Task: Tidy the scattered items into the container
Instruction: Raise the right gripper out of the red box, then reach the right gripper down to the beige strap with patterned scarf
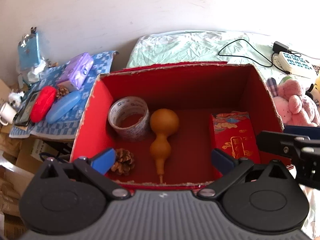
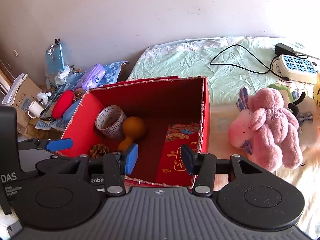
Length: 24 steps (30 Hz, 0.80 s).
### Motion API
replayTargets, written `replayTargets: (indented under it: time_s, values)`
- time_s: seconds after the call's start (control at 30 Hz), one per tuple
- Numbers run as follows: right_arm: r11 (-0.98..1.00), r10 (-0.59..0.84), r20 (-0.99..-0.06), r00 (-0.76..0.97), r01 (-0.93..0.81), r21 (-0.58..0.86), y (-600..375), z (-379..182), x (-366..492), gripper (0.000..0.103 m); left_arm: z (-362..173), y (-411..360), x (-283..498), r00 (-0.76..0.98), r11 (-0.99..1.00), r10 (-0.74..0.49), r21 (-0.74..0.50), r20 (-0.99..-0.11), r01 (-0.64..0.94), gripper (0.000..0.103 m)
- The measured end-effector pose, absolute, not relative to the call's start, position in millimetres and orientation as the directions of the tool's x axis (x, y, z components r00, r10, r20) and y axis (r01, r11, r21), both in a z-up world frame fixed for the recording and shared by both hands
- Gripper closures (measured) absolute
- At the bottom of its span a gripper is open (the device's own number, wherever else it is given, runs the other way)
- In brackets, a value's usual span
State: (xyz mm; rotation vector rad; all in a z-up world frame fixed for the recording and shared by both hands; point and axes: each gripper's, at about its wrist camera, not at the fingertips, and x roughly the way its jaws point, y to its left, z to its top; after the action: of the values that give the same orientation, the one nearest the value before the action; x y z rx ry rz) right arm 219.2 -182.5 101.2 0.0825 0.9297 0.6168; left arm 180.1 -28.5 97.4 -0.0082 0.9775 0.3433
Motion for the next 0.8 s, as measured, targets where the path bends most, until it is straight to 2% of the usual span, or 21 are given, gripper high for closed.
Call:
replayTargets:
  time_s: [0.23,0.8]
  values:
    - [0.815,0.545,-0.714,0.44,-0.476,0.329,-196,102,211,0.052,100,-34,166,0.492,0.923,0.333,0.173,-0.805,-0.343,0.001]
    - [0.796,0.57,-0.723,0.39,-0.48,0.369,-228,86,182,0.051,99,-58,129,0.48,0.906,0.36,0.177,-0.8,-0.385,0.001]
